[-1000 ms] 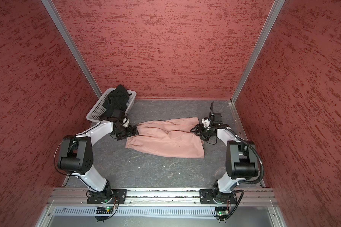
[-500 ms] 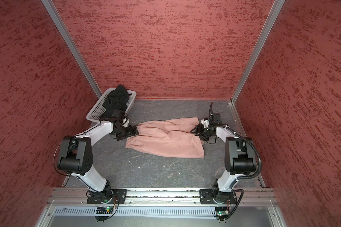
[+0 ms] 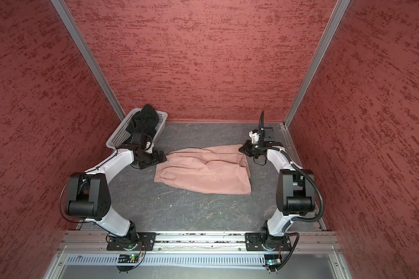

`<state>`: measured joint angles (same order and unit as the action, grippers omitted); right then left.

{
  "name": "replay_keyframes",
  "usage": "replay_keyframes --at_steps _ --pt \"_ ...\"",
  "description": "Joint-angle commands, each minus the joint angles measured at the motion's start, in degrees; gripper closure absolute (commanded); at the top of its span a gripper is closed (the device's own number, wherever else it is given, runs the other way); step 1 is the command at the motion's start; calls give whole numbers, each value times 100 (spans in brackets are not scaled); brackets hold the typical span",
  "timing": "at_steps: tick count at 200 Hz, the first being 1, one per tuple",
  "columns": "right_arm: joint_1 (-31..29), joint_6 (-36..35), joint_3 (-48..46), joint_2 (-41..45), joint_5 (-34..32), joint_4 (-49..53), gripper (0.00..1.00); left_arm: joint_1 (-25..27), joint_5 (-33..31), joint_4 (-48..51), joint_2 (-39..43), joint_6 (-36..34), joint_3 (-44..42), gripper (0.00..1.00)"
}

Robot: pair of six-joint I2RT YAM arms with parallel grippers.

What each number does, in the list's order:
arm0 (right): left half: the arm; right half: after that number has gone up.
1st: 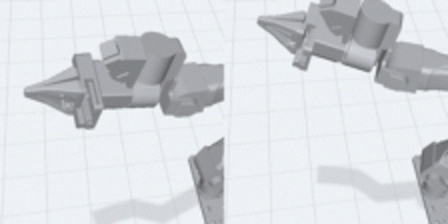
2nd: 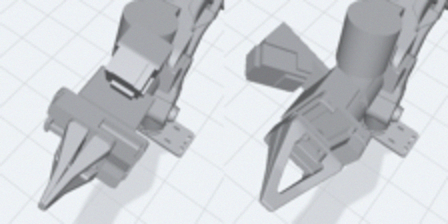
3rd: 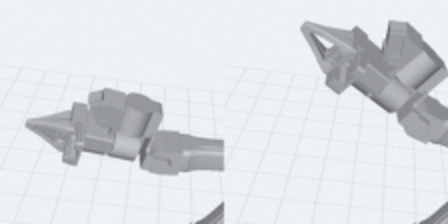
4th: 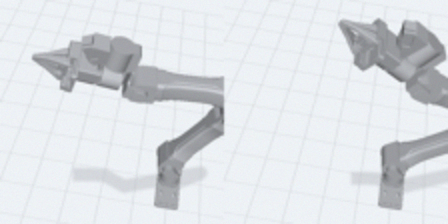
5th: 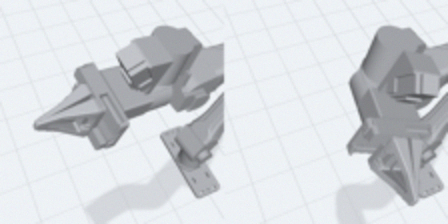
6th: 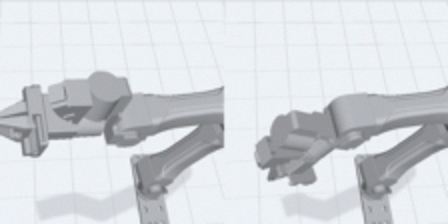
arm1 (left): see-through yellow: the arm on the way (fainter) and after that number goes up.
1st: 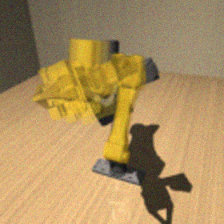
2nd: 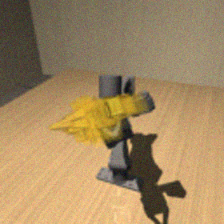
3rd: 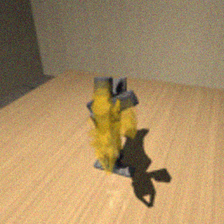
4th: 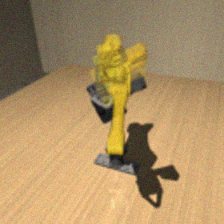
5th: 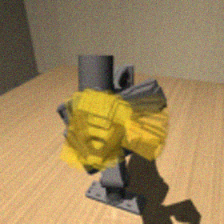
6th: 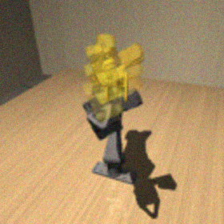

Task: Fold and stack the shorts

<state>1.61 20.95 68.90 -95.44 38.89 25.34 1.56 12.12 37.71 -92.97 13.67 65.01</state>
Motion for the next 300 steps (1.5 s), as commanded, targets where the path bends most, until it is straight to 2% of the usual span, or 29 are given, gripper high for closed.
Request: replay_keyframes --at_steps 1,10,13,21,32,40,59,86,102,127,147,185,201,230,245,300 --pt "-26 -281 36 293 138 -1 100 -41 183 -334 20 24 315 1" --pt "-27 -300 85 279 -125 389 99 30 181 -322 -78 -9 428 1" --pt "-26 -346 133 259 -261 574 91 53 183 -310 -115 -17 463 1" --pt "-23 -443 216 207 -673 1003 62 107 169 -251 -207 -31 539 1" --pt "-13 -512 154 239 -1099 1287 47 155 167 -238 -326 -47 580 1" --pt "26 -528 35 283 -1166 1327 36 161 182 -238 -397 -49 578 1" --pt "55 -565 -216 288 -1014 1272 28 168 201 -272 -515 -79 574 1" --pt "42 -585 -508 71 -846 772 27 242 205 -372 -612 -206 603 1" --pt "-7 -616 -415 -216 -1002 582 27 286 216 -335 -686 -239 640 1" --pt "-90 -577 -25 -680 -803 373 32 407 140 -259 -747 -312 662 1" --pt "-219 -590 277 -1081 -933 581 34 467 99 -212 -775 -307 629 1" --pt "-336 -592 311 -1445 -1175 472 36 467 89 -225 -808 -261 539 1" --pt "-384 -559 423 -1564 -1131 472 46 467 123 -197 -858 -256 571 1" --pt "-492 -540 545 -1659 -752 500 78 473 143 -142 -876 -251 609 1" --pt "-487 -478 599 -1602 -613 536 100 474 148 -124 -871 -255 620 1" --pt "-489 -321 1175 -1113 -468 624 100 472 116 -98 -820 -275 605 1"
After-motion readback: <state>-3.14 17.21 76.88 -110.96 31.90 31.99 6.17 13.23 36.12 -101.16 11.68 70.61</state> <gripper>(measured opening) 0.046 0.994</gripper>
